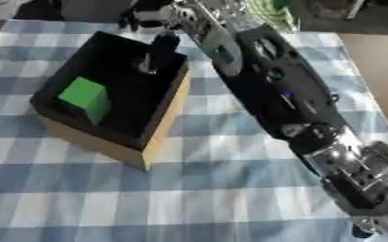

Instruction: Pick up objects on the table and place them in the box.

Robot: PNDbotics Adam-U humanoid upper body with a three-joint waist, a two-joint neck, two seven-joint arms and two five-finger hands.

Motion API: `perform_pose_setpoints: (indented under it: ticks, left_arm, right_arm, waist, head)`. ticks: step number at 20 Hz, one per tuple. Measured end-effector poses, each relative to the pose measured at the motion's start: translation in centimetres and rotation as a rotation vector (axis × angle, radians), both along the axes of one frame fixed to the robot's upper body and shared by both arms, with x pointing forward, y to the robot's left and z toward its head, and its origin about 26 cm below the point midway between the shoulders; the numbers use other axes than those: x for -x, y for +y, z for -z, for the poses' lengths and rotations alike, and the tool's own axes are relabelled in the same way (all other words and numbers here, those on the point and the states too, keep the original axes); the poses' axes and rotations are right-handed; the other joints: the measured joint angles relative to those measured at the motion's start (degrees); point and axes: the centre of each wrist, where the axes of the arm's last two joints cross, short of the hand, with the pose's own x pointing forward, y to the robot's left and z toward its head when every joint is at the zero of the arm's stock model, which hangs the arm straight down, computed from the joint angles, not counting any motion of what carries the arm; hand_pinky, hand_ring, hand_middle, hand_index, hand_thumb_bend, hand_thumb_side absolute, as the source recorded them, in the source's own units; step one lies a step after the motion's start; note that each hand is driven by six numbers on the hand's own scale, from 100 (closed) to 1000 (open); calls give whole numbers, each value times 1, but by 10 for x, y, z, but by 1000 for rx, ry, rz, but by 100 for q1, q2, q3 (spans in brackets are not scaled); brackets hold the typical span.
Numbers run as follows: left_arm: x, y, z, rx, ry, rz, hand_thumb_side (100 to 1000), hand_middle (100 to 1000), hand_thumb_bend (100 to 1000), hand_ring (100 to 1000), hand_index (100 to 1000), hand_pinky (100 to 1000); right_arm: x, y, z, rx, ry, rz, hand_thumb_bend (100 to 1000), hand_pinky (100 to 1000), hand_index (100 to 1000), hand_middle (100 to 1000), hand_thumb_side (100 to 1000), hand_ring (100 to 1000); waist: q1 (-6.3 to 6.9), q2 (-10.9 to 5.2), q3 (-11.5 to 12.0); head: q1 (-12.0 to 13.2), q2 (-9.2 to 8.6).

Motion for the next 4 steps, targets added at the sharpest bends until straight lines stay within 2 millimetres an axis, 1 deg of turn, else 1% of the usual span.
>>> perform_pose_setpoints:
  ticks: [2,4]
  left_arm:
    - [0,0,0,1,1,-2,482,617,176,712,767,649]
    - [0,0,0,2,2,-4,482,617,177,712,767,649]
  right_arm:
    - [12,-10,-7,-25,-28,-5,162,982,953,841,195,931]
    - [26,-22,-12,-52,-59,-6,145,976,943,834,181,925]
  waist:
    - [1,-13,-29]
    - [3,-24,-56]
  head:
    - [31,0]
    - [66,0]
